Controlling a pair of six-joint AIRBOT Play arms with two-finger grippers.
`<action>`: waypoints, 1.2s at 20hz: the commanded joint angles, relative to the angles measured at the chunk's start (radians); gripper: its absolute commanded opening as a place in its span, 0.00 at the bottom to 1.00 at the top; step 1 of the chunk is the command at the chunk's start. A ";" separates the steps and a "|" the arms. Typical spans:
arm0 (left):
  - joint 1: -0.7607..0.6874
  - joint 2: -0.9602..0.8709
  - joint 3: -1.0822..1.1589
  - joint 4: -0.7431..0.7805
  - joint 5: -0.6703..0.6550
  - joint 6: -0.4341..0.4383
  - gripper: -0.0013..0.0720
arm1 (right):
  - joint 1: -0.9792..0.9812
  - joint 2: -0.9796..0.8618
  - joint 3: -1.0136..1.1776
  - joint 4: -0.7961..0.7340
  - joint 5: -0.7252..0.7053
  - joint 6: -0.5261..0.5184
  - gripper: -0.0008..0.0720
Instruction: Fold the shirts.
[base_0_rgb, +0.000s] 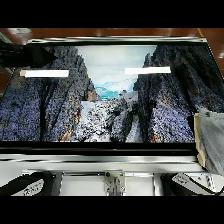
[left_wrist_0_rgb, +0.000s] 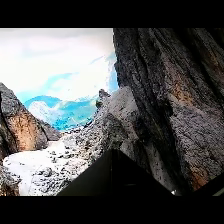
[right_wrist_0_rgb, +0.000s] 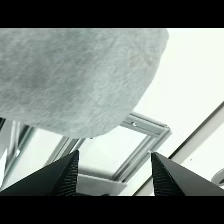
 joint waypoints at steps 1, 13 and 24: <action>0.000 -0.016 0.000 0.001 0.001 -0.001 0.07 | 0.000 0.020 0.038 -0.072 -0.061 0.008 0.79; -0.308 -0.352 0.000 0.581 -0.196 -0.308 0.98 | 0.662 0.015 0.104 0.468 -0.260 -0.047 0.97; -0.309 -0.383 0.000 0.581 -0.199 -0.317 0.98 | 0.774 -0.029 0.087 0.473 -0.264 -0.039 0.97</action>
